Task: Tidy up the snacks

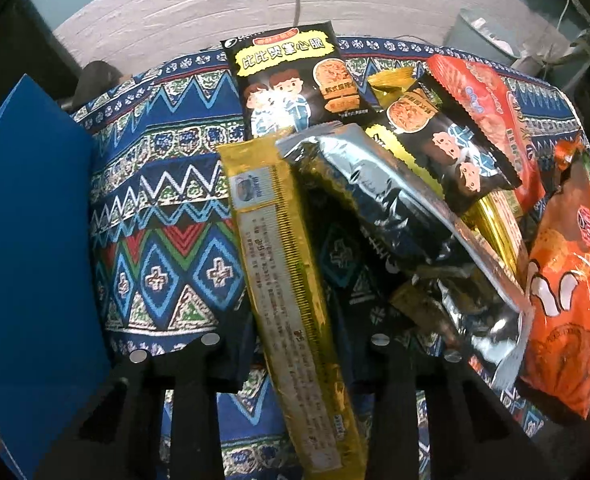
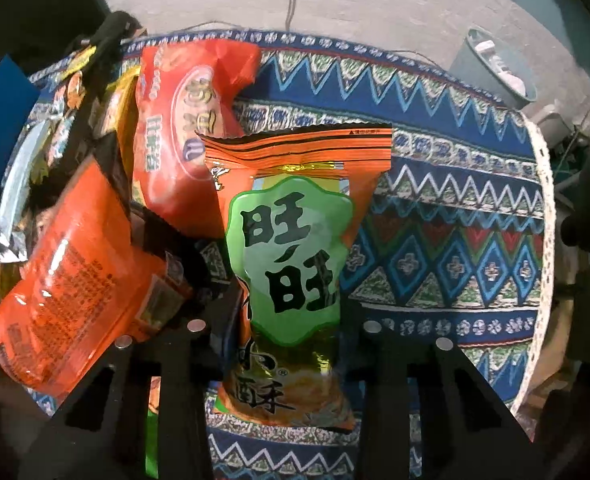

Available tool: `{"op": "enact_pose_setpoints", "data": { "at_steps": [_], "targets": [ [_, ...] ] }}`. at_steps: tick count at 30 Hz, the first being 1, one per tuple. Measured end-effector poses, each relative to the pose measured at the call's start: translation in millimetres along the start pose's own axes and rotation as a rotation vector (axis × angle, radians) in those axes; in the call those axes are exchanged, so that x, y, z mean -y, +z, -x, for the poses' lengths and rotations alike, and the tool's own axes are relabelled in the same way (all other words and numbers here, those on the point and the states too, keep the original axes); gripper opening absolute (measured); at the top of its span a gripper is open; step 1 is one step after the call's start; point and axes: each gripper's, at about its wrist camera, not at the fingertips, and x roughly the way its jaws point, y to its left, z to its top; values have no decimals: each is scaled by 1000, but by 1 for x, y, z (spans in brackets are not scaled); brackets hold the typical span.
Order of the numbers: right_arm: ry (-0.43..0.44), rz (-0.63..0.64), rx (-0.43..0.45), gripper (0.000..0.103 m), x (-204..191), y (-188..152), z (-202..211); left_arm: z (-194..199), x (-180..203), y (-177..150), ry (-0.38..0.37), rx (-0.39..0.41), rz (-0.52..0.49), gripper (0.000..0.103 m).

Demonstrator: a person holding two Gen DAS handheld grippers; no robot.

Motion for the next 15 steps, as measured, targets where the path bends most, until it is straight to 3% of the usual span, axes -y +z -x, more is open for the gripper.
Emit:
{"op": "enact_pose_setpoints", "data": {
  "at_steps": [4,15],
  "targets": [
    [-26,-10,33,35,0,2,18,13,-5,-4,6,23,-6,29],
    [-68,-8,134,35,-15,2,71,67,-17,-17,23,125,-38,28]
  ]
}}
